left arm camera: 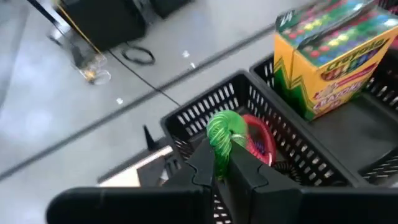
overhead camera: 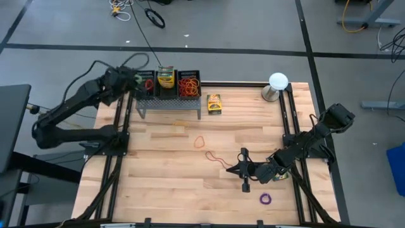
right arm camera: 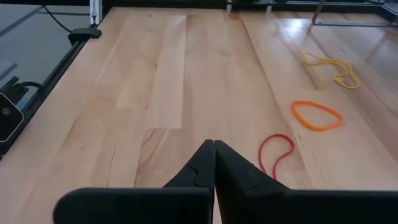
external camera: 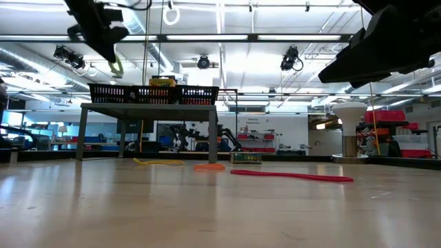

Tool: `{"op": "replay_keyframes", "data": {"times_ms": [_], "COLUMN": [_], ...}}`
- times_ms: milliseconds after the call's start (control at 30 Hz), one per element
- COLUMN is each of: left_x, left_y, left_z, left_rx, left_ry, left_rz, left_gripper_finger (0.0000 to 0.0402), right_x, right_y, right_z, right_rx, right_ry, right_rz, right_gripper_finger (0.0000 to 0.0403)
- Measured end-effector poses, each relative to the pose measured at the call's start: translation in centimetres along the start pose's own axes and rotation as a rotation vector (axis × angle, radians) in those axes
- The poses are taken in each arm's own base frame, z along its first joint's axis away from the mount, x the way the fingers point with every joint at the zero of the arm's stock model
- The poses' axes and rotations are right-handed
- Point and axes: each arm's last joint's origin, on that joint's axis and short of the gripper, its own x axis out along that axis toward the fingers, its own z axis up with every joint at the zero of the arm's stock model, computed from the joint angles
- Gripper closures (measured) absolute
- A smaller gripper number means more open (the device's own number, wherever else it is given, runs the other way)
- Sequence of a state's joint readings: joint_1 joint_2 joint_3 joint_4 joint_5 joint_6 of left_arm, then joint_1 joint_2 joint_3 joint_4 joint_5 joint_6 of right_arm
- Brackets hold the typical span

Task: Pick & Place Office Desk Supplies
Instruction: Put the green spiral keychain into the left black bin, then put the orange rubber band into the left black bin

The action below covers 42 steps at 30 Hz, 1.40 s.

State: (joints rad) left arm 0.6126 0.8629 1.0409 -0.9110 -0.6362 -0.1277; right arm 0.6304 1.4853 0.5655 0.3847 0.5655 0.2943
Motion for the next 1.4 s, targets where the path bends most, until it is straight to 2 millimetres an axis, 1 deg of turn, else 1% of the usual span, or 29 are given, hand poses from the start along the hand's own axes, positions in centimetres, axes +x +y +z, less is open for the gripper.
{"op": "replay_keyframes", "data": {"times_ms": [233, 367, 433, 533, 667, 900, 1067, 1233, 1333, 1400], "left_x": [3.7, 5.9, 6.7, 7.1, 6.9, 6.1, 5.1, 3.5, 2.3, 1.7], "left_y": [1.1, 1.3, 1.3, 1.3, 1.3, 1.6, 2.0, 2.1, 2.1, 2.0], "left_z": [0.8, 0.6, 0.2, 0.0, 0.1, 0.1, 0.1, 0.1, 0.0, -0.1], "left_rx": [-0.057, -0.065, -0.056, -0.027, -0.010, -0.003, -0.004, 0.032, 0.049, 0.055], "left_ry": [0.104, 0.206, 0.262, 0.294, 0.285, 0.254, 0.208, 0.141, 0.098, 0.079], "left_rz": [-0.107, -0.131, -0.130, -0.129, -0.120, -0.129, -0.136, -0.157, -0.177, -0.197], "left_gripper_finger": [0.0383, 0.0382, 0.0381, 0.0378, 0.0353, 0.0274, 0.0234, 0.0218, 0.0222, 0.0233], "right_x": [0.0, 0.0, 0.0, 0.0, 0.1, 0.4, 0.7, 0.9, 0.9, 0.9], "right_y": [0.0, 0.0, 0.0, 0.0, -0.1, -0.7, -1.2, -1.5, -1.7, -1.7], "right_z": [0.0, 0.0, 0.0, 0.0, 0.0, 0.2, 0.3, 0.4, 0.5, 0.5], "right_rx": [-0.004, -0.004, -0.004, -0.021, -0.019, -0.009, 0.003, 0.011, 0.013, 0.013], "right_ry": [0.001, 0.002, 0.002, 0.001, 0.002, 0.002, -0.001, -0.003, -0.003, -0.003], "right_rz": [0.002, 0.005, 0.005, 0.005, 0.000, -0.023, -0.042, -0.054, -0.060, -0.060], "right_gripper_finger": [0.0396, 0.0396, 0.0396, 0.0396, 0.0396, 0.0396, 0.0396, 0.0396, 0.0396, 0.0396]}}
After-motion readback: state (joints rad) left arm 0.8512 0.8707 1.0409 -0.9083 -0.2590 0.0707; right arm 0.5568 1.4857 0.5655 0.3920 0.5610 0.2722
